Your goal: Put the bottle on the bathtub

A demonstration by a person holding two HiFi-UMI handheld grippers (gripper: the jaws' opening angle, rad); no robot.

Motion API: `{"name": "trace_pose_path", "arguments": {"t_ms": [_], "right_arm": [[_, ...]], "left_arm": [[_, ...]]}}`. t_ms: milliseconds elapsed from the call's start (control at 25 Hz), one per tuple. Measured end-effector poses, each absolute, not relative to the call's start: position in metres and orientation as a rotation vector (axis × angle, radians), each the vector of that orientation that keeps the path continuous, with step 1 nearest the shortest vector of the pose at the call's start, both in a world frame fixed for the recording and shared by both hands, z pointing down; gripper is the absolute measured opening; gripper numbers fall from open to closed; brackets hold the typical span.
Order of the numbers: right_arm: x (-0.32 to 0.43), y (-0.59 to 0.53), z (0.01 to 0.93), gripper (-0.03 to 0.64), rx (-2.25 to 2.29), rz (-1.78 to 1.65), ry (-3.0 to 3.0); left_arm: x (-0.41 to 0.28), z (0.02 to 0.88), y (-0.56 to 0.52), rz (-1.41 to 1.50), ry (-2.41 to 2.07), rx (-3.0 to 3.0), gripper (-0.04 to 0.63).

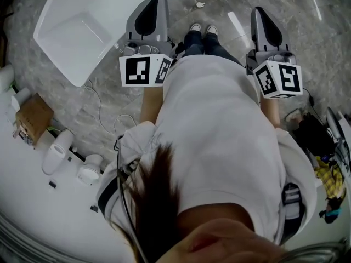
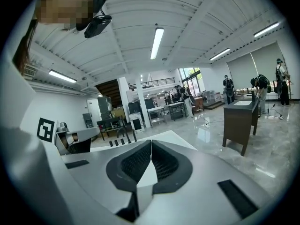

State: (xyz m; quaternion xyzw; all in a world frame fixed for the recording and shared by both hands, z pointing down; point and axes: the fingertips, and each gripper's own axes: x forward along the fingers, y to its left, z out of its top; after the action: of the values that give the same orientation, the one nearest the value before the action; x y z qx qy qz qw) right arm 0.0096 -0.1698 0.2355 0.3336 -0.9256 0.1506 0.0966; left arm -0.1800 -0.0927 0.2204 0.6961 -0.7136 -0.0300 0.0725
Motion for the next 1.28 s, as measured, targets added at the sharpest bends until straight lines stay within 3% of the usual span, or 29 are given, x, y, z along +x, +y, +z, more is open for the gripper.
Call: {"name": "trace_pose_path", "arguments": {"t_ms": [1280], "right_arm": [[0.016,-0.153,0.229,0.014,0.96,0.45,-2.751]], "left_arm": [[-0.172,0.205,-0.088,-0.08,-2.113,2.143,0.014]]}}
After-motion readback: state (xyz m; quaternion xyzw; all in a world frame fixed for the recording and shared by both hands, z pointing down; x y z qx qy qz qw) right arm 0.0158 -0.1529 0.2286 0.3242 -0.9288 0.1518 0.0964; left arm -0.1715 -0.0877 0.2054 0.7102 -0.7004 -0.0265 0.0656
